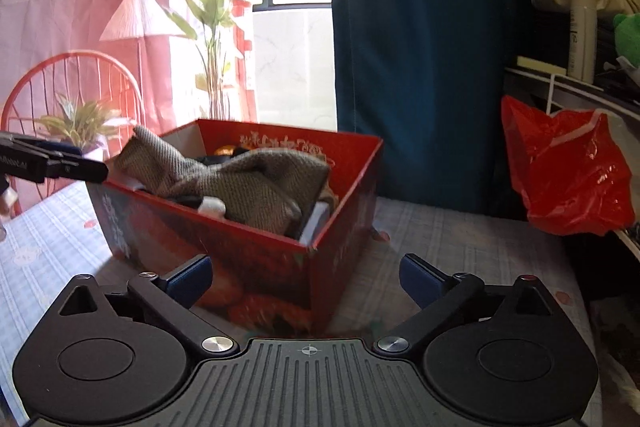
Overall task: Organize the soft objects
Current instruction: 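Move both open grippers down to the packaged bread beside the box, then close both grippers on the packaged bread and lift it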
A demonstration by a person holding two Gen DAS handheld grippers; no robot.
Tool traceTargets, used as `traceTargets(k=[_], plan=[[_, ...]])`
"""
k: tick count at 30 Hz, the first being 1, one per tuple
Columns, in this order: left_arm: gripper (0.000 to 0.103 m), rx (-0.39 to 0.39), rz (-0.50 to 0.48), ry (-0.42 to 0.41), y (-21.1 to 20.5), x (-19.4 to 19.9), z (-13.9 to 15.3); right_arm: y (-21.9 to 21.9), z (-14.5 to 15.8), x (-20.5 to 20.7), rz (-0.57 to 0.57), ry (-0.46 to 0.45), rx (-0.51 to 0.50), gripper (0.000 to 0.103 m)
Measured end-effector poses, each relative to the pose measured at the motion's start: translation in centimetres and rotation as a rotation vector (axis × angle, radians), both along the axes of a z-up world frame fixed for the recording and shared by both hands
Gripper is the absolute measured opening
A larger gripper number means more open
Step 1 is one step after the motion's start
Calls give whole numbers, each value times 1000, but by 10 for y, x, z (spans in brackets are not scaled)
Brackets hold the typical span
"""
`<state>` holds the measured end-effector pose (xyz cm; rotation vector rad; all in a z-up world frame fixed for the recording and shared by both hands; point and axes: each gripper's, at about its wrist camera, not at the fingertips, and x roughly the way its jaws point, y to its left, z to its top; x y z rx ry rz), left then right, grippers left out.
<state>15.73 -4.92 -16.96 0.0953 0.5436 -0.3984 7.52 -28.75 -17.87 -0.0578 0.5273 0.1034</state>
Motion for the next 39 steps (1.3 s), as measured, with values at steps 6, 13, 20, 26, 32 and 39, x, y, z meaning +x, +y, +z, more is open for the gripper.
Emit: traceTargets(k=[6, 13, 20, 26, 32, 39], plan=[[103, 7, -18, 52, -5, -11, -22, -17, -36, -9, -6, 110, -34, 97], [103, -36, -32, 123, -9, -8, -38, -29, -45, -18, 78, 187, -120, 97], [103, -63, -82, 166, -41, -11, -48, -26, -56, -23, 148, 260, -214, 96], [99, -78, -103, 213, -58, -8, -56, -21, -69, -12, 151, 259, -206, 89], [87, -121, -115, 266, -55, -2, -64, -5, -74, -10, 216, 268, -144, 77], [77, -152, -148, 361, -51, -1, -82, 33, -75, -7, 251, 252, -81, 65]])
